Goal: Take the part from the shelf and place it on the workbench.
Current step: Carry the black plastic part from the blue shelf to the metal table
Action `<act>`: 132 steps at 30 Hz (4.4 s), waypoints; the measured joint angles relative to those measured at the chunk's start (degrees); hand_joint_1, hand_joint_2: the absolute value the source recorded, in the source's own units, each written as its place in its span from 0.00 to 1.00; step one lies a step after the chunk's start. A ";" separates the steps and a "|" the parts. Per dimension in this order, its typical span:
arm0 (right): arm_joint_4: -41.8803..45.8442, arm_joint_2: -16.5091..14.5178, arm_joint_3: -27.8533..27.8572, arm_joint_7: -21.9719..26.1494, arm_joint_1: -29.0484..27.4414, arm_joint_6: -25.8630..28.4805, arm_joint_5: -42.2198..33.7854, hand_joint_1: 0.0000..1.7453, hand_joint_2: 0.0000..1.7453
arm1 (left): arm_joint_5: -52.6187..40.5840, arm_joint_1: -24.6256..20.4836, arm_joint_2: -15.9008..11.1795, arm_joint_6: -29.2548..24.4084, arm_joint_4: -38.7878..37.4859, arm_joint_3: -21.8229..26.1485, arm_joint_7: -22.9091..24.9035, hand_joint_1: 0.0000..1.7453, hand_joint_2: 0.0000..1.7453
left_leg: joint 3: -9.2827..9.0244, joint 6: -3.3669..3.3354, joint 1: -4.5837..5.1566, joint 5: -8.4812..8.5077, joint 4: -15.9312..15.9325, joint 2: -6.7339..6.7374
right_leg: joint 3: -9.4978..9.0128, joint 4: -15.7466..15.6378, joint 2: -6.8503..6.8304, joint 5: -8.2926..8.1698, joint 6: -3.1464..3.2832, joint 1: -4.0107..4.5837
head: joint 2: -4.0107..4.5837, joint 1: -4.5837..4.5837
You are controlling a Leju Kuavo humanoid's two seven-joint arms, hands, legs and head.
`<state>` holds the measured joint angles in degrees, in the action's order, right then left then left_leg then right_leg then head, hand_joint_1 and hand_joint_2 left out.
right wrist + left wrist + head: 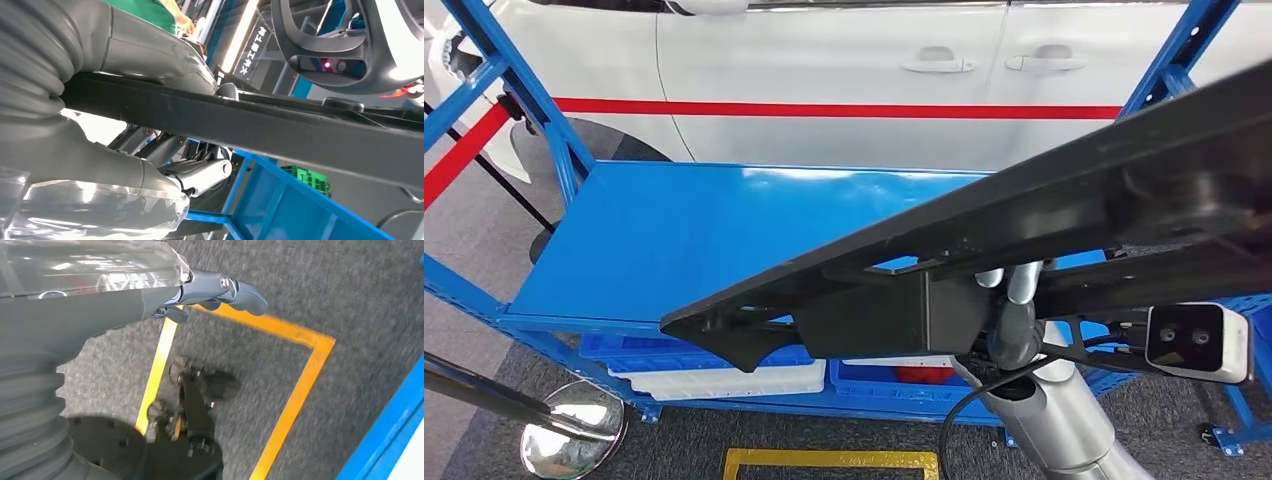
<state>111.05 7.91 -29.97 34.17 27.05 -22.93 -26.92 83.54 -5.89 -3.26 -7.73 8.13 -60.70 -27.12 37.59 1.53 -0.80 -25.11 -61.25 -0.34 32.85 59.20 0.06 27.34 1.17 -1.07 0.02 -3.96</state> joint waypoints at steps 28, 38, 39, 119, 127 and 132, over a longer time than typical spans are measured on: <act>-1.61 6.87 -3.92 1.55 -0.71 2.19 5.98 1.00 1.00 | 0.00 -0.12 -0.36 -1.47 -0.19 -0.95 -0.08 0.00 1.00 | 0.23 -1.18 0.65 3.86 2.25 1.02 | -3.87 -0.44 -1.09 3.10 -0.99 0.74 | 0.00 0.01; 0.00 5.32 -3.78 1.55 -0.87 3.70 6.98 1.00 1.00 | 0.00 -0.33 -0.91 -0.80 -0.33 -2.19 -0.47 0.00 1.00 | -1.47 -0.47 0.38 -4.40 -9.79 0.80 | 3.11 -0.34 -0.91 -2.98 1.19 1.54 | 0.00 0.01; 0.17 5.31 -3.71 1.55 -0.84 3.57 6.97 1.00 1.00 | 0.00 -0.43 -0.98 -0.81 -0.33 -2.26 -0.53 0.00 1.00 | -4.90 -1.14 0.59 -4.01 -5.16 0.75 | 3.65 -0.32 -0.86 -3.52 1.08 1.74 | 0.00 0.01; -4.84 9.27 -8.97 1.55 3.54 9.44 9.55 1.00 1.00 | 0.02 0.86 -4.13 -9.60 -1.44 -5.54 10.41 0.00 1.00 | -1.99 -1.33 0.38 2.08 3.01 -5.06 | -1.11 -0.32 3.11 0.52 -0.71 0.63 | 0.00 0.02; -3.02 8.47 -7.65 1.55 -2.20 6.88 12.30 1.00 1.00 | 0.02 1.52 -3.90 -10.32 -1.88 -6.57 10.47 0.00 1.00 | 3.87 0.72 0.06 -6.16 -12.12 -0.31 | -0.93 -1.32 -2.31 -0.60 0.22 0.20 | 0.00 -0.02; -2.34 8.25 -7.20 1.55 -3.29 6.54 12.69 1.00 1.00 | 0.02 1.52 -3.86 -10.35 -1.92 -6.64 10.46 0.00 1.00 | -5.00 -0.16 0.44 -0.92 2.21 2.82 | -0.78 -0.92 -5.23 -0.54 -0.49 0.48 | 0.00 -0.02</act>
<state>108.71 16.16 -37.16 35.71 23.75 -16.39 -14.23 83.55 -4.37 -7.13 -18.08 6.21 -67.34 -16.66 32.59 1.37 -0.36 -26.04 -59.03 2.48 32.06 58.28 -5.17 26.81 0.67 -0.60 0.02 -3.98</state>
